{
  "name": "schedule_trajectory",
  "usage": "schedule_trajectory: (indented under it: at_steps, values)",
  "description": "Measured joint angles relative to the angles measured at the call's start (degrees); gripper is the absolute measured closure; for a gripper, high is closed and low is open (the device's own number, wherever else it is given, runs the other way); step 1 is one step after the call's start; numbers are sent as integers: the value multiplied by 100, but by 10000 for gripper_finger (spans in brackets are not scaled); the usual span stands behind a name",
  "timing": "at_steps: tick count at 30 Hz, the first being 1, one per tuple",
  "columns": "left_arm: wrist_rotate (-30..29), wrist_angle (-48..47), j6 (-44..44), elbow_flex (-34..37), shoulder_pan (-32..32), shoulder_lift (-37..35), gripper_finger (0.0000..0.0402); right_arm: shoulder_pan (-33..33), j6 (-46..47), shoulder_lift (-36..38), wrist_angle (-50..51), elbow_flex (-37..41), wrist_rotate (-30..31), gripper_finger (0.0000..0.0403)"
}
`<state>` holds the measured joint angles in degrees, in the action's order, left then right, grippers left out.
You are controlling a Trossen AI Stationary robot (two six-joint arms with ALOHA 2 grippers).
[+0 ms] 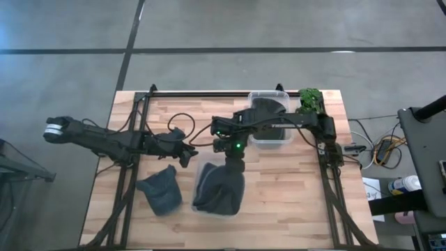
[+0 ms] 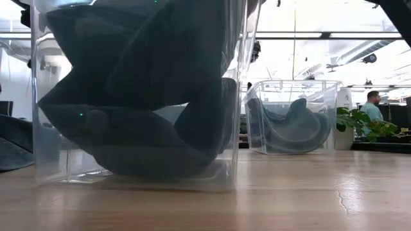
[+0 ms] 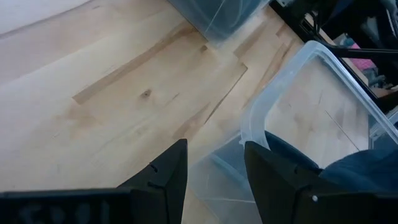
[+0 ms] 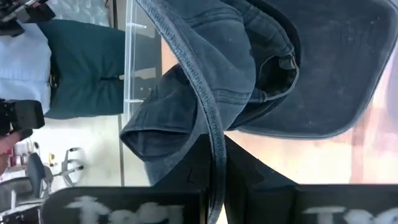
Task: Pick & Place hat
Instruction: Put the right blue cap into the left transparent bin
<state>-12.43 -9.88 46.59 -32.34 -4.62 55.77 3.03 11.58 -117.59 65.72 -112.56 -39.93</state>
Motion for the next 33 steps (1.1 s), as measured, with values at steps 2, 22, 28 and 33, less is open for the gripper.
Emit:
schedule_trajectory:
  at_steps: [2, 22, 28, 33]
  values:
    - [20, 1, 0, 0, 0, -4, 248, 34, -49, -65, 7, -55, 2, 390]
    - [109, 196, -199, 0, 0, -70, 248, 448, 23, -126, -164, -58, 544, 390]
    - [132, 197, -175, 0, 0, -82, 248, 448, 40, -166, -296, -58, 525, 390]
    - [243, 198, -170, 0, 0, -103, 248, 448, 40, -166, -423, -58, 525, 390]
